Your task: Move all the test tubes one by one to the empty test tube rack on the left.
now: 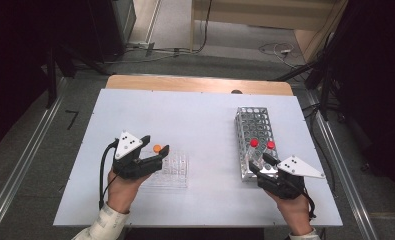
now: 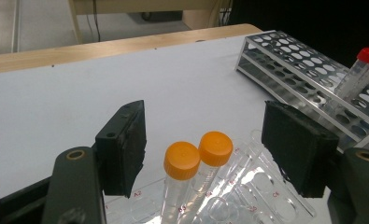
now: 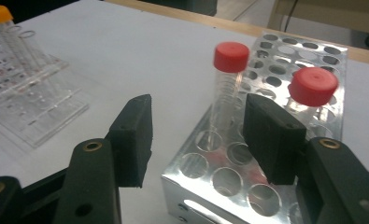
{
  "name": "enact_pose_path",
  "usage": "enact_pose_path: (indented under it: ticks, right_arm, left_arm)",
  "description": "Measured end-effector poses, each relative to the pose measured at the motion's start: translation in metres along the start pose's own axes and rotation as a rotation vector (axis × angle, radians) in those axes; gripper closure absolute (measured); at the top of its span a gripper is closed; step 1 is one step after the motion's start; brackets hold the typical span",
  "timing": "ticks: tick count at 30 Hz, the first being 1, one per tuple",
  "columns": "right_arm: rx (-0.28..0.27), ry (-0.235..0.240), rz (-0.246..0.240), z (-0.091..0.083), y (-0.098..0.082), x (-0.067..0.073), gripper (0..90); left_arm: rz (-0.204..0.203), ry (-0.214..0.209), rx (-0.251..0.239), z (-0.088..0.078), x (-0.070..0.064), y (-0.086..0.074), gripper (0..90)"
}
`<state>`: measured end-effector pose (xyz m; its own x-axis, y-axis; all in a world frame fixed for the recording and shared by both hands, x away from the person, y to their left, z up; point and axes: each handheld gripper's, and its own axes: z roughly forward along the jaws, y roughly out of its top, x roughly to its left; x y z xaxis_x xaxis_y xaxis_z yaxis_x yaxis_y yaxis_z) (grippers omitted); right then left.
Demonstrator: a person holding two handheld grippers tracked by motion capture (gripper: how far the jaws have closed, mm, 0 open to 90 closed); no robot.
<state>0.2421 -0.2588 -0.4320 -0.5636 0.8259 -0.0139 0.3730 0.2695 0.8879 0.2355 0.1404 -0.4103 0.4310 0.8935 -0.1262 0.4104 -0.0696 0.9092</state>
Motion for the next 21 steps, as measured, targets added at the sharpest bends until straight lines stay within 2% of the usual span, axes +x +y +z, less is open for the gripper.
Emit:
enact_pose_path:
  ticks: [12,21]
  right_arm:
    - [0.014,-0.105,0.057,0.006,-0.009,-0.026,42.5]
    - [0.014,-0.153,0.079,0.02,-0.007,-0.033,51.4]
  left_arm:
    - [-0.013,0.008,-0.009,-0.001,0.001,0.001,29.9]
    - [-0.007,0.006,0.0,0.0,0.0,0.001,29.9]
